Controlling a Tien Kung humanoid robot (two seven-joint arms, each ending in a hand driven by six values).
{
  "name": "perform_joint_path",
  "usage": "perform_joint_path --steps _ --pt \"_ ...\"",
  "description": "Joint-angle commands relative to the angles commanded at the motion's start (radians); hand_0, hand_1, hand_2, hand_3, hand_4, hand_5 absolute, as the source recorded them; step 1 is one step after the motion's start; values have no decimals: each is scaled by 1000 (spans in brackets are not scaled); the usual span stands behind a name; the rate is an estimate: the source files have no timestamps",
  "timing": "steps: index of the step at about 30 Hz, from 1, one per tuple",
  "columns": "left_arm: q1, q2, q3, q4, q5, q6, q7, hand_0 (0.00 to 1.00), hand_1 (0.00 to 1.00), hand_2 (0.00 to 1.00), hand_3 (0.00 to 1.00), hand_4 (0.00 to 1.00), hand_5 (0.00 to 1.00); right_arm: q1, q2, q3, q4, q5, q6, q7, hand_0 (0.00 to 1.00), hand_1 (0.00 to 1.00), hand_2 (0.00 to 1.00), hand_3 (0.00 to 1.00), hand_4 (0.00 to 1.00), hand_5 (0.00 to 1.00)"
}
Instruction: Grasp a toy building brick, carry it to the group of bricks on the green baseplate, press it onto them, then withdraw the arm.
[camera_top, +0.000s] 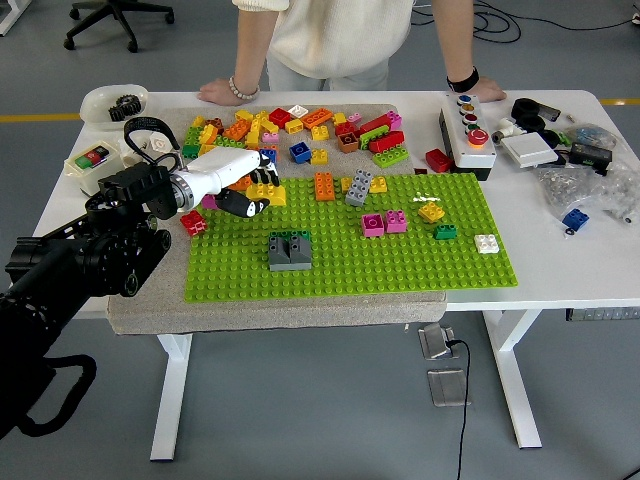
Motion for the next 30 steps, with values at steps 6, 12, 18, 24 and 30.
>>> perform_joint_path --steps 6,12,18,24,30 --pt "28 9 -109 -83 84 -24 15 611 611 534 524 366 2 -5 -2 8 0 2 -1 0 739 633 675 612 818 523" --pt "74 23 -187 -190 106 -51 40 614 612 536 526 371 2 -12 -4 19 0 -2 -2 1 738 635 675 612 818 522" --pt "126 41 -210 -284 106 -64 53 616 612 538 528 379 2 -16 -4 26 0 -5 -3 3 738 636 675 612 818 522" --pt "179 64 -202 -370 106 -71 58 615 612 538 528 380 2 -24 -7 35 0 -13 -3 2 739 634 675 611 817 521" --pt "220 74 -200 -428 106 -79 66 617 612 540 530 388 2 -27 -5 37 0 -16 -2 3 738 633 675 612 818 522"
